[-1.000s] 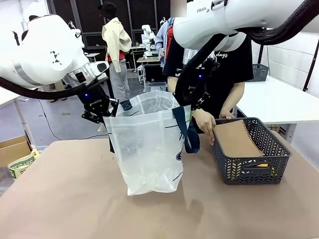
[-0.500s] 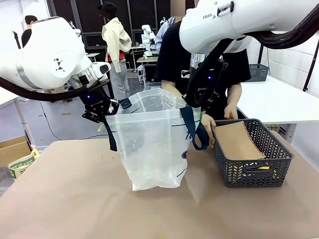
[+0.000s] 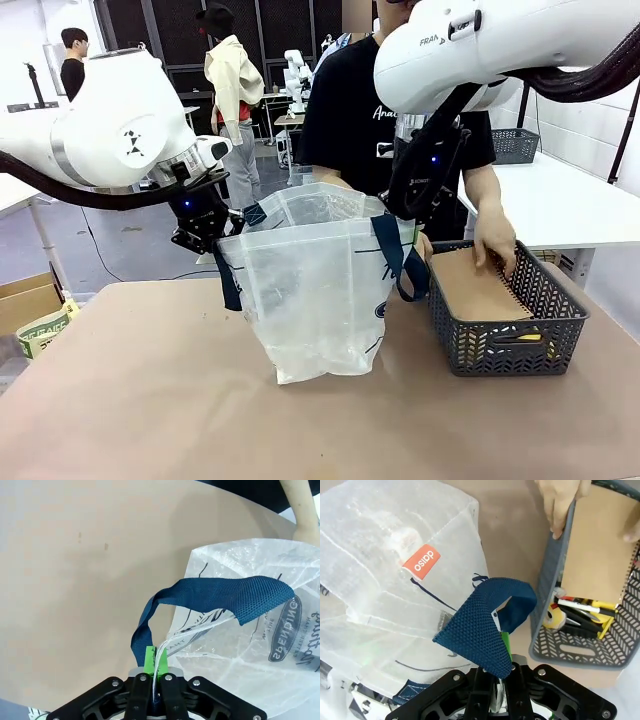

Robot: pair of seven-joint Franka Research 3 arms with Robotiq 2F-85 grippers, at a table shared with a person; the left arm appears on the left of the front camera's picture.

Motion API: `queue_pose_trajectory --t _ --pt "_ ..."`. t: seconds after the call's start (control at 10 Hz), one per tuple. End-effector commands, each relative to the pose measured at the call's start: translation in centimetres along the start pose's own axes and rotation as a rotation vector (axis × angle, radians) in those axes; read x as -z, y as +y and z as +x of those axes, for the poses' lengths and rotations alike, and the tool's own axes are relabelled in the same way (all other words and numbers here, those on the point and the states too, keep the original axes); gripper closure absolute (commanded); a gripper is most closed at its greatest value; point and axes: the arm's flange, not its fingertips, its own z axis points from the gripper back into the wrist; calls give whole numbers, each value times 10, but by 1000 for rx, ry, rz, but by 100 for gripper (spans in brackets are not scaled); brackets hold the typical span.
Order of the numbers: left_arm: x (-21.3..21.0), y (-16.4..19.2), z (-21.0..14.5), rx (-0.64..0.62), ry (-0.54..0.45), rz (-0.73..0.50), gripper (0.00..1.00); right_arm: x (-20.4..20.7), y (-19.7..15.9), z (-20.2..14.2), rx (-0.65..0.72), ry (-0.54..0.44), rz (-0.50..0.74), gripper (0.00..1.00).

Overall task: Transfer purchased items from the store into the shopping bag.
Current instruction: Open the Reusable shopping bag in the center of the table, then move the Reusable shopping bag to the right side of the table.

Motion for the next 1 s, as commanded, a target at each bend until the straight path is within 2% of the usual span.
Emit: queue_pose_trajectory --t 0.0,0.1,0.2,0.3,0.9 --pt "4 -5 10 4 4 25 100 8 -5 -9 17 -5 20 100" --pt "5 -7 15 33 13 31 100 11 -6 -10 15 9 25 100" --pt "17 -8 24 167 93 111 100 12 -5 -9 -9 21 28 100" --pt "2 -4 7 6 6 -3 100 5 -1 -1 6 9 7 100" --pt "2 -4 7 6 6 -3 100 5 -1 -1 6 9 7 100"
